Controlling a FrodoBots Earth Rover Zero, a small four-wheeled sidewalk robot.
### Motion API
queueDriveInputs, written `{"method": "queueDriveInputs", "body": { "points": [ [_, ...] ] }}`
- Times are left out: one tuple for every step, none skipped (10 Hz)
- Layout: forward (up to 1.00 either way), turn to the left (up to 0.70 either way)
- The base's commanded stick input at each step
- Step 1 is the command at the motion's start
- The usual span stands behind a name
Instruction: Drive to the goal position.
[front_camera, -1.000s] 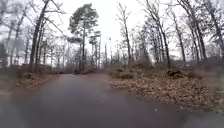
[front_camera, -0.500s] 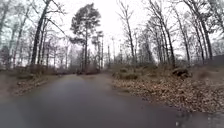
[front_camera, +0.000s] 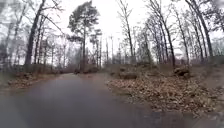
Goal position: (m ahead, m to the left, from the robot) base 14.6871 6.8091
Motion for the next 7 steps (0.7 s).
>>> {"method": "queueDriveInputs", "body": {
  "points": [
    [1.0, 0.4],
    [1.0, 0.4],
    [1.0, 0.4],
    [1.0, 0.4],
    [1.0, 0.4],
    [1.0, 0.4],
    [1.0, 0.4]
  ]
}}
